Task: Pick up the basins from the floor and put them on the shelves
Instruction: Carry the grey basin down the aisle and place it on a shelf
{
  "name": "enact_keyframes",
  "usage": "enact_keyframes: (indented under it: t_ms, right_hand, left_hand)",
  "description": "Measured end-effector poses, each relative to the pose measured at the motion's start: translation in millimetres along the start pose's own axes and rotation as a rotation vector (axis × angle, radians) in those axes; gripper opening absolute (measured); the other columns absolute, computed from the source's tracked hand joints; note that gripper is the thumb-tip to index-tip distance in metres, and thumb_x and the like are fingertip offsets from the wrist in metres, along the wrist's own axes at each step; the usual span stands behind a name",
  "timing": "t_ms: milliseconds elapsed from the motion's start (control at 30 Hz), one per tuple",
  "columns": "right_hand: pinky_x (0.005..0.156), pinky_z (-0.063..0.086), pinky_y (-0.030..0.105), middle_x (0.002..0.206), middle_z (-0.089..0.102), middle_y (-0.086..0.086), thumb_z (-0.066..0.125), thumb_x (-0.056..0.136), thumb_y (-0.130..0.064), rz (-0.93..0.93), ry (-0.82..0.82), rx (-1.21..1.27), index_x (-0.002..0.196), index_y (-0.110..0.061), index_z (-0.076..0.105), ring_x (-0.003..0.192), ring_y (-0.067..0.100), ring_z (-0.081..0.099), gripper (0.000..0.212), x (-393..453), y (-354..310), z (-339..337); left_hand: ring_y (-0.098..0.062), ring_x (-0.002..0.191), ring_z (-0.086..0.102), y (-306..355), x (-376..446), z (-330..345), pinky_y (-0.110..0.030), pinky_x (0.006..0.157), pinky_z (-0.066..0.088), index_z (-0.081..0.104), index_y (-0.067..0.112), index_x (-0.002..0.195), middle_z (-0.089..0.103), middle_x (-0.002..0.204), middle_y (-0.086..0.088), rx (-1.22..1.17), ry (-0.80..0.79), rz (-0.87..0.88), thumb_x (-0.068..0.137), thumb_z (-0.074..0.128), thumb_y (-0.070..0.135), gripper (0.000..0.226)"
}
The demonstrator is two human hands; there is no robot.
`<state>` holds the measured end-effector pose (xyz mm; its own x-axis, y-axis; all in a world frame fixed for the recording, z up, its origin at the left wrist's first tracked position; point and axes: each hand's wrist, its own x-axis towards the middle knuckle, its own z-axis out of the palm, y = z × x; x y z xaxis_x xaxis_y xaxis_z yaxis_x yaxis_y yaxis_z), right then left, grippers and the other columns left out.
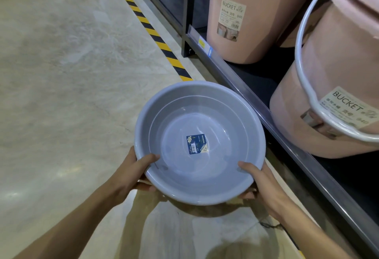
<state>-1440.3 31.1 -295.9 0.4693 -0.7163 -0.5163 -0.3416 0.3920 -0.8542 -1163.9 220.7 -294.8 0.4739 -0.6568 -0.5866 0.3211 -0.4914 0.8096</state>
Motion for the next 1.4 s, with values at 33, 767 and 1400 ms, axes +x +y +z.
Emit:
enact_keyframes:
  t_ms: [33, 767, 1400]
  right_hand:
    - [0.062, 0.061, 0.046, 0.108, 0.075, 0.006, 0.069, 0.087, -0.031, -0.012, 0.016, 0.006, 0.124, -0.033, 0.056, 0.091, 0.032, 0.073, 0.040, 0.3, 1.9, 1.7]
    - [0.054, 0.058, 0.042, 0.098, 0.077, 0.005, 0.069, 0.080, -0.013, -0.105, 0.065, 0.120, 0.108, -0.029, 0.069, 0.079, 0.028, 0.074, 0.032, 2.4, -76.3, 29.0]
    - [0.061, 0.060, 0.041, 0.099, 0.078, 0.007, 0.080, 0.075, -0.033, -0.198, -0.057, 0.182, 0.118, -0.025, 0.067, 0.084, 0.029, 0.075, 0.045, -349.8, -689.1, 60.1]
  left_hand:
    - [-0.031, 0.075, 0.076, -1.5, 0.4, 1.8, -0.042, 0.056, 0.061, 0.048, 0.038, 0.127, 0.075, 0.098, -0.011, 0.002, 0.017, 0.018, 0.076, 0.069, 0.038, 0.056]
    - [-0.045, 0.068, 0.072, 69.9, -21.0, -22.2, -0.058, 0.056, 0.061, 0.061, 0.018, 0.113, 0.075, 0.080, -0.016, -0.076, 0.239, 0.140, 0.078, 0.068, 0.032, 0.038]
    - [-0.037, 0.049, 0.060, 623.0, -448.4, -106.9, -0.036, 0.044, 0.051, 0.064, 0.000, 0.102, 0.066, 0.066, -0.020, -0.151, 0.361, 0.252, 0.072, 0.073, 0.051, 0.060]
